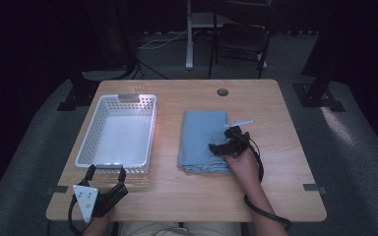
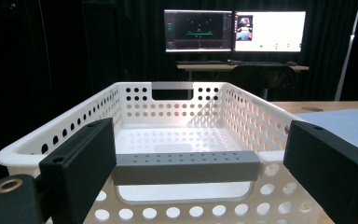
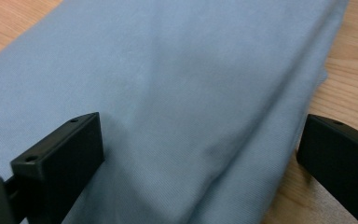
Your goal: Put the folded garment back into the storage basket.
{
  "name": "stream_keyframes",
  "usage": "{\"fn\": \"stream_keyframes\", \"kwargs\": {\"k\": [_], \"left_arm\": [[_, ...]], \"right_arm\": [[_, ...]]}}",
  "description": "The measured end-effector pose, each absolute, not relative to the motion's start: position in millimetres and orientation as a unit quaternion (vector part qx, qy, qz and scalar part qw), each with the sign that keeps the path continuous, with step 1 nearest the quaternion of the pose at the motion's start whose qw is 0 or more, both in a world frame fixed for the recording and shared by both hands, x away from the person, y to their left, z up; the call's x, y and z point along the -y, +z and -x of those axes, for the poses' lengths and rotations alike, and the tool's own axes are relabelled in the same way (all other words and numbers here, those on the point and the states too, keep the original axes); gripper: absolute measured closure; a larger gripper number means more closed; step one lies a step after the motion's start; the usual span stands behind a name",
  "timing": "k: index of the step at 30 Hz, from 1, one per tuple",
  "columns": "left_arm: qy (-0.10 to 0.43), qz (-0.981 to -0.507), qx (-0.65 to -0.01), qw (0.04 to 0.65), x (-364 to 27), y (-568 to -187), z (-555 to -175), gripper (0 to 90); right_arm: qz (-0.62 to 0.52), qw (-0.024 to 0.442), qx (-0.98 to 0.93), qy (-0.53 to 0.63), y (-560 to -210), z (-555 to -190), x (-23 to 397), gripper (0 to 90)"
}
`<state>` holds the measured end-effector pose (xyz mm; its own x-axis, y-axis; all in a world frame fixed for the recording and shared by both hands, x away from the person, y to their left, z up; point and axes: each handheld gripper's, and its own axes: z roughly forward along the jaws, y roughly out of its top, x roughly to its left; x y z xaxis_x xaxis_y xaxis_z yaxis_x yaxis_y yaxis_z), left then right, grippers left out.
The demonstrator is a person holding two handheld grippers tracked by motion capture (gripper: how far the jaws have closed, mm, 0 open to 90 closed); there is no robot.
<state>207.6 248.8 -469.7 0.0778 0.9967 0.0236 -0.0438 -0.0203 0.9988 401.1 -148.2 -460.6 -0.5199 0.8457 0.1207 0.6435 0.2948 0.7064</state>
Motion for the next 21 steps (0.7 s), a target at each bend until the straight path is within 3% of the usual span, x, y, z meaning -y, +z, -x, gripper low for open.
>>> {"fn": "stream_keyframes", "kwargs": {"k": [6, 9, 14, 18, 21], "left_arm": [[0.495, -0.515, -0.464, 0.523, -248.8, -469.6, -207.8, 10.7], [0.494, -0.517, -0.464, 0.522, -248.8, -469.5, -208.1, 10.7], [0.493, -0.517, -0.464, 0.523, -248.9, -469.5, -208.0, 10.7], [0.493, -0.518, -0.464, 0.523, -248.9, -469.5, -208.0, 10.7], [0.493, -0.517, -0.464, 0.524, -248.8, -469.5, -208.0, 10.7]], "right_arm": [[-0.459, 0.128, -0.794, 0.377, -461.0, -399.0, 150.5, 1.9], [-0.443, 0.141, -0.800, 0.379, -460.6, -394.6, 147.5, 15.6], [-0.420, 0.124, -0.806, 0.399, -459.5, -393.3, 149.1, 46.0], [-0.418, 0.104, -0.805, 0.407, -459.2, -393.2, 149.7, 57.6], [-0.426, 0.099, -0.800, 0.410, -459.3, -391.7, 149.2, 60.9]]}}
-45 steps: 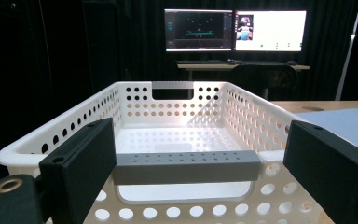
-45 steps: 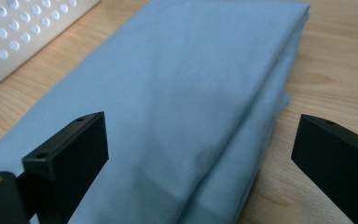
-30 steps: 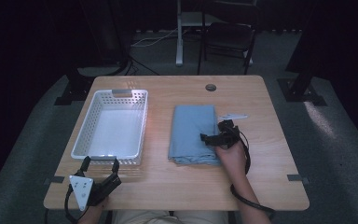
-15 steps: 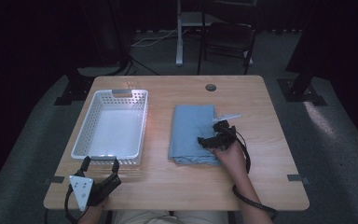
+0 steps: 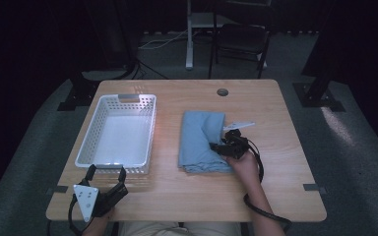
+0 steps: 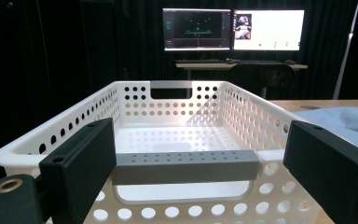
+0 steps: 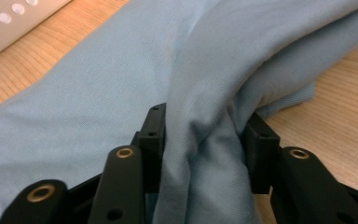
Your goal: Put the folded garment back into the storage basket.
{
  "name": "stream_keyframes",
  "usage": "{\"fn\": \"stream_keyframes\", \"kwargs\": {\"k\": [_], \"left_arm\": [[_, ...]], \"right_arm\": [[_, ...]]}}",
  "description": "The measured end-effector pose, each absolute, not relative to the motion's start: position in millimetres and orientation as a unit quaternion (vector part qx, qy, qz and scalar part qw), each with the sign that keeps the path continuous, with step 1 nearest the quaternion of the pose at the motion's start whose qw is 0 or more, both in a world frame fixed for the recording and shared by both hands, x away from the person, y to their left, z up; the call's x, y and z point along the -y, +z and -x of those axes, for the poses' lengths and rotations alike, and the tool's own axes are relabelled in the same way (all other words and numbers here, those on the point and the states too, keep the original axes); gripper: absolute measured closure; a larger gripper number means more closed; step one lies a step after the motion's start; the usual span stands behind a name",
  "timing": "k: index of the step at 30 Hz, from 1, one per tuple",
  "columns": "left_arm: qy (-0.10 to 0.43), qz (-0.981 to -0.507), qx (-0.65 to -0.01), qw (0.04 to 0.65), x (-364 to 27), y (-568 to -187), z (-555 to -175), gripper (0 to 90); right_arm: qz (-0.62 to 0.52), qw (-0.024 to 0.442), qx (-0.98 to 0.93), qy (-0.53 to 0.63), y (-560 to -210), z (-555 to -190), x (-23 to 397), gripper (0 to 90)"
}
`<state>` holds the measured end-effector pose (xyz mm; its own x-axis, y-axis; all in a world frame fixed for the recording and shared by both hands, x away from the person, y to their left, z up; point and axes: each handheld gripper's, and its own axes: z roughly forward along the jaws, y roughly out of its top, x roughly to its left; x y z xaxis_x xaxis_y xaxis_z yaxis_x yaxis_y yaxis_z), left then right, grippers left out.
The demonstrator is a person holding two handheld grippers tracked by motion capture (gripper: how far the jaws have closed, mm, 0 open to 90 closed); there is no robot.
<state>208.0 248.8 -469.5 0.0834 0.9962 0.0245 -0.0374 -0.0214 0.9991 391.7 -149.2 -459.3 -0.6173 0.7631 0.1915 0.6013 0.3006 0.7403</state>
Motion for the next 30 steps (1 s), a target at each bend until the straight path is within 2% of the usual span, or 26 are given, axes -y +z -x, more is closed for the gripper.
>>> {"fn": "stream_keyframes", "kwargs": {"k": [16, 30], "left_arm": [[0.495, -0.516, -0.465, 0.522, -248.8, -469.4, -208.2, 10.7], [0.495, -0.516, -0.465, 0.522, -248.8, -469.4, -208.1, 10.7]], "right_arm": [[-0.446, 0.019, -0.760, 0.473, -461.9, -399.1, 168.3, 65.1], [-0.451, -0.001, -0.713, 0.537, -458.4, -394.0, 182.8, 66.2]]}}
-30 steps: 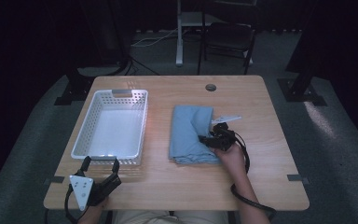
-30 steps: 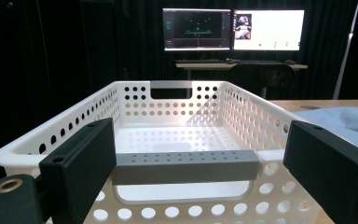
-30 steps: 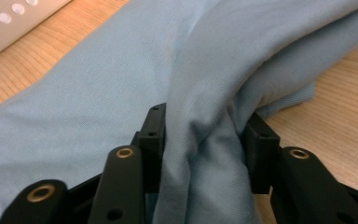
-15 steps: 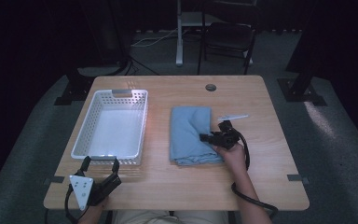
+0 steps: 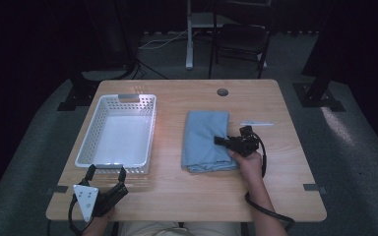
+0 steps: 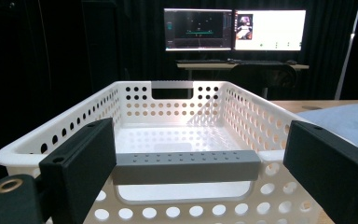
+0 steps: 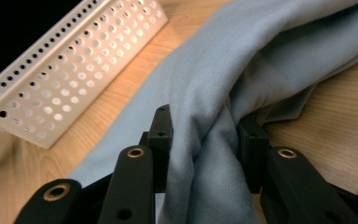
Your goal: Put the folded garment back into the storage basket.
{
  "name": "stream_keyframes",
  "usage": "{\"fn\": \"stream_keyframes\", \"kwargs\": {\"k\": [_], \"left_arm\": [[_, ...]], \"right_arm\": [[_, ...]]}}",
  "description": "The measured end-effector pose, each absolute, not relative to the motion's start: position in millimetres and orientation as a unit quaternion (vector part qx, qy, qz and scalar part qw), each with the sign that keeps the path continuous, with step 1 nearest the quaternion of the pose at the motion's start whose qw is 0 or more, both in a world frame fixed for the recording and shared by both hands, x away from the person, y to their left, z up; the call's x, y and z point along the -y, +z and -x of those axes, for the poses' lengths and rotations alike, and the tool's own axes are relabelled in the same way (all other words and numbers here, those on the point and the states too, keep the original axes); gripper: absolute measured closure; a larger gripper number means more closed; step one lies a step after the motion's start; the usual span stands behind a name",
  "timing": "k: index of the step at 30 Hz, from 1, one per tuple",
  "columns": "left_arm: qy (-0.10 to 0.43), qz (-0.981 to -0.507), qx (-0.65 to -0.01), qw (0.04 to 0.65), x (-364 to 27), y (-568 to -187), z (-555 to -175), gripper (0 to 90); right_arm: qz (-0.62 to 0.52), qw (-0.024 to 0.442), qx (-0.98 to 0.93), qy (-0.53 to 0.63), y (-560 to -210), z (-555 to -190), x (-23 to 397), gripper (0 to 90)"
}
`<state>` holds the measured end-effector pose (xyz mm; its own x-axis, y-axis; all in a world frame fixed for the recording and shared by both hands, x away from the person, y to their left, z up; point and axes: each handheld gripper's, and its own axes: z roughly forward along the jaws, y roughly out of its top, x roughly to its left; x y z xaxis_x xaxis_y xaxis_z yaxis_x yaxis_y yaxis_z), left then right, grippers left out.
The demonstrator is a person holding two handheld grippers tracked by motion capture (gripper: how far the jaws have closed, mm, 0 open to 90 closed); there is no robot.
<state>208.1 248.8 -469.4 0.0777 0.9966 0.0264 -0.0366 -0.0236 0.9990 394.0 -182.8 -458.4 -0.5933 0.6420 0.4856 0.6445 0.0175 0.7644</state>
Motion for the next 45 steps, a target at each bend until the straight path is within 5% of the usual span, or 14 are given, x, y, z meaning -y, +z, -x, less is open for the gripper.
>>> {"fn": "stream_keyframes", "kwargs": {"k": [45], "left_arm": [[0.495, -0.517, -0.465, 0.522, -248.8, -469.4, -208.1, 10.7]], "right_arm": [[0.421, 0.001, 0.643, -0.640, -404.6, -372.5, 203.0, 66.3]]}}
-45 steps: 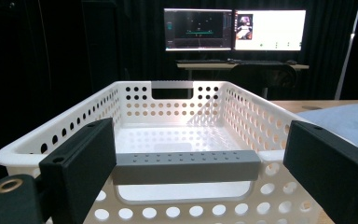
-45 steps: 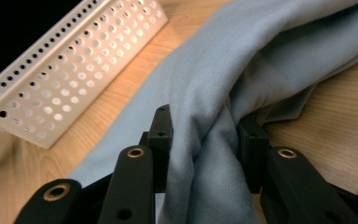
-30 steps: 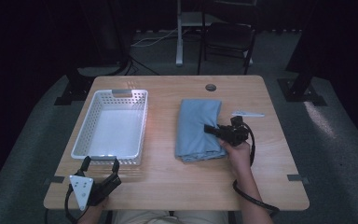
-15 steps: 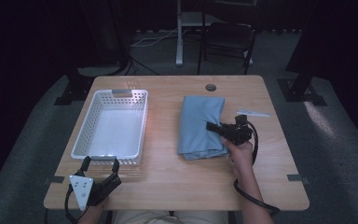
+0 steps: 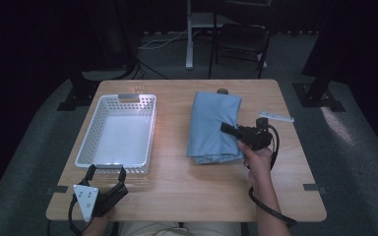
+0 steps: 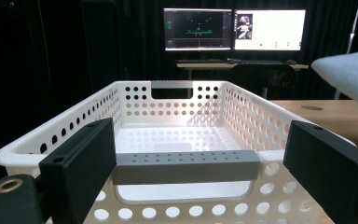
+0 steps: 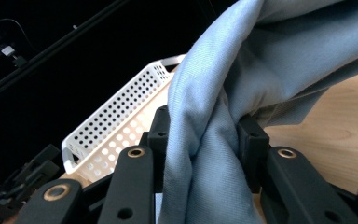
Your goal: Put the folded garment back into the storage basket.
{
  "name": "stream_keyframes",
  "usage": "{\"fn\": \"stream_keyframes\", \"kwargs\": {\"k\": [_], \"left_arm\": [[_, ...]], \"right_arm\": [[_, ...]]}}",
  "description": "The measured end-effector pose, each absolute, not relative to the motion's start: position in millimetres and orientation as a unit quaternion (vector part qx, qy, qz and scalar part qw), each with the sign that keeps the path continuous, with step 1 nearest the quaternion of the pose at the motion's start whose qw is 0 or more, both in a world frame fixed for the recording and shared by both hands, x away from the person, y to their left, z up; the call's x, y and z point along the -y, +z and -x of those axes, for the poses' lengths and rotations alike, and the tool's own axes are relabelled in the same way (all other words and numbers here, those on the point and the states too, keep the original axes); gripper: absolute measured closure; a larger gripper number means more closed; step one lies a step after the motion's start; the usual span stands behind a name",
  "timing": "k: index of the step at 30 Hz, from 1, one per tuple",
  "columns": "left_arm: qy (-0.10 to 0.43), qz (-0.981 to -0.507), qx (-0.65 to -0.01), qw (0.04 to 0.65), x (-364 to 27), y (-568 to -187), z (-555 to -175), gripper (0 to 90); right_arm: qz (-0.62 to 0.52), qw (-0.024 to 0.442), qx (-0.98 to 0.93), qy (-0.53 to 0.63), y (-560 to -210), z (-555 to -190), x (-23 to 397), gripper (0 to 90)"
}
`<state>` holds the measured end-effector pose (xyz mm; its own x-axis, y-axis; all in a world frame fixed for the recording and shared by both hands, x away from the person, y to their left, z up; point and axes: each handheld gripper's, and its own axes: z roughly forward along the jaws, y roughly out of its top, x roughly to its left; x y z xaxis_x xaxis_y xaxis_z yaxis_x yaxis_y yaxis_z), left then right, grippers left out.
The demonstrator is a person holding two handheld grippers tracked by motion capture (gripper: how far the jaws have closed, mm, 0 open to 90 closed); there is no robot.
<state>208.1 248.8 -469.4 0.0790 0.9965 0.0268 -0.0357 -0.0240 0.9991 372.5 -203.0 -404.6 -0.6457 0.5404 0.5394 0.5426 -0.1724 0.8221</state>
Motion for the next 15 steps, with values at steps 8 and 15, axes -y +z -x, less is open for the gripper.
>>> {"fn": "stream_keyframes", "kwargs": {"k": [8, 15], "left_arm": [[0.494, -0.517, -0.465, 0.522, -248.9, -469.4, -208.2, 10.7], [0.494, -0.517, -0.465, 0.522, -248.9, -469.3, -208.2, 10.7]], "right_arm": [[0.413, -0.005, 0.641, -0.647, -389.9, -368.8, 200.7, 66.2], [0.413, -0.010, 0.640, -0.648, -381.2, -367.1, 203.5, 66.1]]}}
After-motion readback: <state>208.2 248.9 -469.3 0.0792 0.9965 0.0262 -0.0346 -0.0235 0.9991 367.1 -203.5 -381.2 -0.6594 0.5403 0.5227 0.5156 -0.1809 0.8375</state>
